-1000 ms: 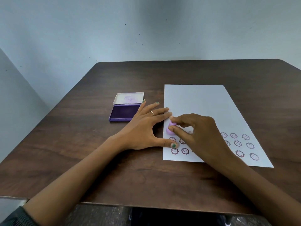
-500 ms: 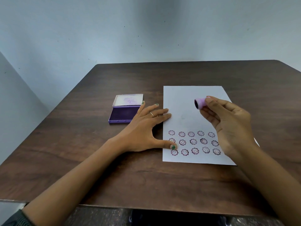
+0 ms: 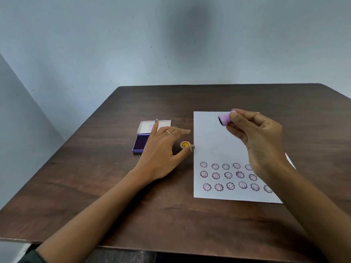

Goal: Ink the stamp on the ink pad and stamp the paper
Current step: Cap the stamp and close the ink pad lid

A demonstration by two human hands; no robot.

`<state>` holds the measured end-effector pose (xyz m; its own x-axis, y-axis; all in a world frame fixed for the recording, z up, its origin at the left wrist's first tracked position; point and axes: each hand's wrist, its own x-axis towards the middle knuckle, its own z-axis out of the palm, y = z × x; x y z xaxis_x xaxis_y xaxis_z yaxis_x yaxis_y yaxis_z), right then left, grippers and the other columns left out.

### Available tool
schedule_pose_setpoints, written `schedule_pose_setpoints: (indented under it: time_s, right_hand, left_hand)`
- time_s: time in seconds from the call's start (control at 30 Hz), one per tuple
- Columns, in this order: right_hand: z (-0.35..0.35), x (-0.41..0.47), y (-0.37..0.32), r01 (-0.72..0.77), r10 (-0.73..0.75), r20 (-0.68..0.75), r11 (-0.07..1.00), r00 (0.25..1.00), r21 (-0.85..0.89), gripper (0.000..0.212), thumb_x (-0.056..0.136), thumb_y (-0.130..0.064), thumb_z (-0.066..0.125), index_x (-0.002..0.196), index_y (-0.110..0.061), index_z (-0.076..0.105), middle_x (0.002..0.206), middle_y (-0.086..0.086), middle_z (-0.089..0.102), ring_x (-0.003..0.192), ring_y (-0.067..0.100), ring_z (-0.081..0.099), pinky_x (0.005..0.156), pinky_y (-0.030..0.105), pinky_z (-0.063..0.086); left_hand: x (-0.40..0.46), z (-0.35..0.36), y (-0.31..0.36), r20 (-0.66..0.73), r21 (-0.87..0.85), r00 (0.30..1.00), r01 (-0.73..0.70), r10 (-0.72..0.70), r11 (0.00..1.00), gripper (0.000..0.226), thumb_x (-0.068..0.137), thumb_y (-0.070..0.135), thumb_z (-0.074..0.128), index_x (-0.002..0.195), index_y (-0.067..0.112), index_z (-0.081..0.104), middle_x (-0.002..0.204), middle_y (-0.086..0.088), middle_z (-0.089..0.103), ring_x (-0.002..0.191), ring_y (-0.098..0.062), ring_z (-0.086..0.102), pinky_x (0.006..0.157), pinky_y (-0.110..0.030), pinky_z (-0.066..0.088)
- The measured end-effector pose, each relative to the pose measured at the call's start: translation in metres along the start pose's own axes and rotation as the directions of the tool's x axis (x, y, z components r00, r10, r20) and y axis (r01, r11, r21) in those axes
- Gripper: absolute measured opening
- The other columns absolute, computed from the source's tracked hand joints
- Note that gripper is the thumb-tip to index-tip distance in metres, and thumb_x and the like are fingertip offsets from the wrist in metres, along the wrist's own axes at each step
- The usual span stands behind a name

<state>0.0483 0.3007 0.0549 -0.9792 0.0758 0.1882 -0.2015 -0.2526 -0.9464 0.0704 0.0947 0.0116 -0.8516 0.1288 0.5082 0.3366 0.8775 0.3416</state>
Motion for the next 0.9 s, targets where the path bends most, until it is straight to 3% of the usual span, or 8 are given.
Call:
schedule_pose_setpoints:
  time_s: [0.13, 0.4, 0.57, 0.7, 0.83, 0.9]
  right_hand:
    - [0.019, 0.014, -0.011, 0.031, -0.031, 0.047, 0.999, 0.998, -0.009, 0.023, 0.076, -0.016, 0.072, 0.097, -0.008, 0.069, 0.088, 0.008, 0.075, 0.087, 0.020, 0.071, 0.086, 0.035, 0.055]
    - [0.027, 0.026, 0.008, -0.022, 0.024, 0.031, 0.998, 0.999, -0.054, 0.026, 0.077, -0.014, 0.070, 0.102, -0.006, 0.067, 0.093, 0.010, 0.074, 0.085, 0.017, 0.072, 0.085, 0.032, 0.057]
    - [0.019, 0.029, 0.008, -0.065, 0.066, 0.015, 0.997, 0.998, -0.039, 0.024, 0.076, -0.014, 0.071, 0.099, -0.007, 0.068, 0.094, 0.010, 0.073, 0.086, 0.019, 0.071, 0.084, 0.032, 0.056]
    - [0.020, 0.026, 0.012, -0.069, 0.070, 0.005, 0.992, 0.998, -0.107, 0.019, 0.077, -0.018, 0.070, 0.095, -0.013, 0.070, 0.092, 0.006, 0.072, 0.085, 0.020, 0.069, 0.077, 0.027, 0.057]
    - [0.021, 0.024, 0.015, -0.097, 0.100, 0.017, 0.988, 0.995, -0.124, 0.020, 0.078, -0.019, 0.069, 0.097, -0.012, 0.069, 0.095, 0.008, 0.071, 0.085, 0.021, 0.068, 0.075, 0.025, 0.056]
    - [0.021, 0.023, 0.016, -0.128, 0.131, 0.036, 0.988, 0.991, -0.088, 0.019, 0.079, -0.019, 0.068, 0.097, -0.013, 0.069, 0.095, 0.009, 0.071, 0.085, 0.021, 0.067, 0.077, 0.026, 0.056]
  left_hand:
    - [0.000, -0.001, -0.003, -0.050, 0.058, 0.998, 0.039, -0.036, 0.998, 0.041, 0.089, 0.049, 0.054, 0.123, 0.027, 0.060, 0.121, 0.003, 0.064, 0.123, -0.010, 0.045, 0.115, -0.026, -0.011]
    - [0.000, 0.003, -0.006, -0.001, 0.112, 0.999, 0.035, -0.035, 0.993, 0.030, 0.090, 0.048, 0.054, 0.111, 0.031, 0.067, 0.111, 0.014, 0.067, 0.116, -0.006, 0.047, 0.117, -0.034, -0.003]
    - [-0.001, 0.004, -0.005, -0.033, 0.137, 0.999, 0.037, -0.033, 0.990, 0.025, 0.089, 0.051, 0.054, 0.104, 0.036, 0.066, 0.105, 0.017, 0.065, 0.109, -0.008, 0.046, 0.094, -0.030, 0.014]
    - [0.000, 0.000, 0.000, -0.084, -0.002, 0.996, 0.043, -0.043, 0.999, 0.021, 0.086, 0.050, 0.059, 0.102, 0.037, 0.065, 0.097, 0.021, 0.062, 0.100, -0.002, 0.044, 0.085, -0.033, 0.020]
    - [0.001, -0.003, 0.005, -0.179, -0.187, 0.980, 0.049, -0.083, 0.981, 0.015, 0.086, 0.044, 0.063, 0.099, 0.036, 0.066, 0.098, 0.022, 0.065, 0.098, -0.001, 0.052, 0.093, -0.019, 0.020]
    - [0.002, -0.005, 0.006, -0.221, -0.238, 0.969, 0.054, -0.109, 0.970, 0.014, 0.086, 0.040, 0.066, 0.098, 0.032, 0.068, 0.094, 0.026, 0.063, 0.095, -0.003, 0.055, 0.097, -0.027, 0.028]
